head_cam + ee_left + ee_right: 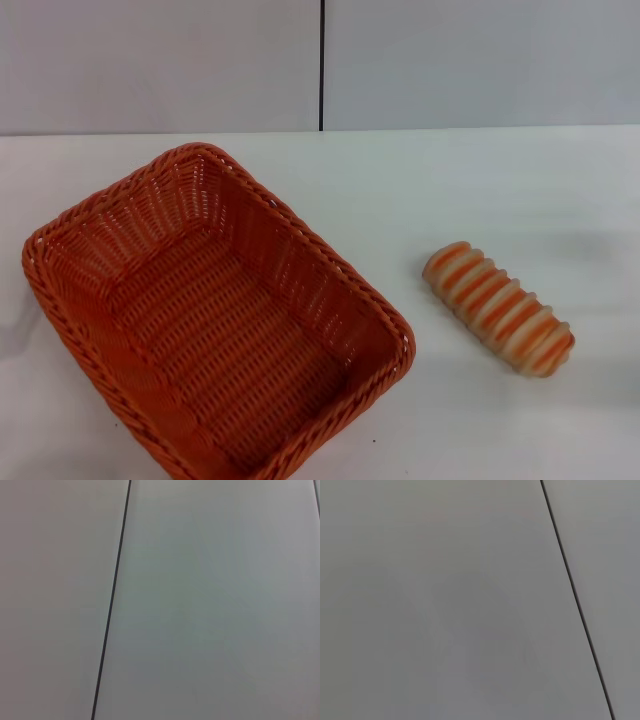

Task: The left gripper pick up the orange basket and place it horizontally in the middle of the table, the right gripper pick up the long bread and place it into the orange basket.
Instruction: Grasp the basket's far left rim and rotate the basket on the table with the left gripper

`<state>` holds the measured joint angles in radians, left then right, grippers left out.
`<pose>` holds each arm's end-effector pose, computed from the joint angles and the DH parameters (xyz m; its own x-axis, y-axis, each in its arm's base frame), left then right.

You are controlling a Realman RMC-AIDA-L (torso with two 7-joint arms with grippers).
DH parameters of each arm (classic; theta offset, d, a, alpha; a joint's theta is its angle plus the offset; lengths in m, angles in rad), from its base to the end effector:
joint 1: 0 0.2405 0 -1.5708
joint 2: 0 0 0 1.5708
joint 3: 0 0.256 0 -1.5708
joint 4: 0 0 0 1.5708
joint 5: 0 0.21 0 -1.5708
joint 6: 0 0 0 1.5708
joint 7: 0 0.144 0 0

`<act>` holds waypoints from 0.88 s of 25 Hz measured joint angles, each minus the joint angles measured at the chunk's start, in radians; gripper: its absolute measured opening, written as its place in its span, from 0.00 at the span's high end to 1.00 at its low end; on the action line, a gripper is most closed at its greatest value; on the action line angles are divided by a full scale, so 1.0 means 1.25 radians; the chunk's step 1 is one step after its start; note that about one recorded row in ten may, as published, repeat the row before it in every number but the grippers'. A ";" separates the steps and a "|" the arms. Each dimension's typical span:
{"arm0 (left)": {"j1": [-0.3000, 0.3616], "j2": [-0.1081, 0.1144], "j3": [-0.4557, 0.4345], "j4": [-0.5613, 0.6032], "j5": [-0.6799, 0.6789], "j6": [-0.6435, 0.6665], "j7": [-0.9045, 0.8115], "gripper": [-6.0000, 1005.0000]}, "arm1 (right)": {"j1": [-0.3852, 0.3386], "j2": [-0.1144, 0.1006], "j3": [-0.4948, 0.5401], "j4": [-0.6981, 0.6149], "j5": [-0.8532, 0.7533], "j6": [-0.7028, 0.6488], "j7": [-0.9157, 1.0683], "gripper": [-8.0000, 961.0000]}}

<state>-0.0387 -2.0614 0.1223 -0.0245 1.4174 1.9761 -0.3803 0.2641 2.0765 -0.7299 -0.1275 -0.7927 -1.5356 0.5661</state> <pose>-0.3562 0.1457 0.0478 0.5516 -0.3966 0.7338 0.7514 -0.1455 -0.6436 0.3558 0.2635 0.0427 0.5189 0.2127 -0.8280 -0.8062 -0.2002 -0.5567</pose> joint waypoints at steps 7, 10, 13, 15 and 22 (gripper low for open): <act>-0.006 0.001 -0.001 0.015 0.002 -0.003 -0.014 0.19 | -0.009 0.001 0.002 -0.003 0.001 -0.027 0.000 0.29; -0.007 0.000 0.000 0.018 0.003 0.000 -0.020 0.19 | -0.009 0.000 0.002 -0.004 0.000 -0.035 0.000 0.29; -0.008 0.000 0.000 0.018 0.002 -0.001 -0.021 0.19 | -0.010 -0.002 -0.002 -0.015 -0.004 -0.040 0.003 0.30; -0.010 0.000 0.002 0.018 0.003 -0.005 -0.021 0.19 | -0.019 -0.003 -0.008 -0.034 -0.016 -0.048 0.019 0.30; -0.015 0.001 0.001 0.027 0.001 -0.008 -0.031 0.19 | -0.132 -0.002 0.001 -0.372 -0.188 0.019 0.388 0.30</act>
<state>-0.0573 -2.0603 0.1232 0.0086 1.4191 1.9659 -0.4193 0.0992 2.0744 -0.7289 -0.5919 -1.0275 -1.5122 1.0512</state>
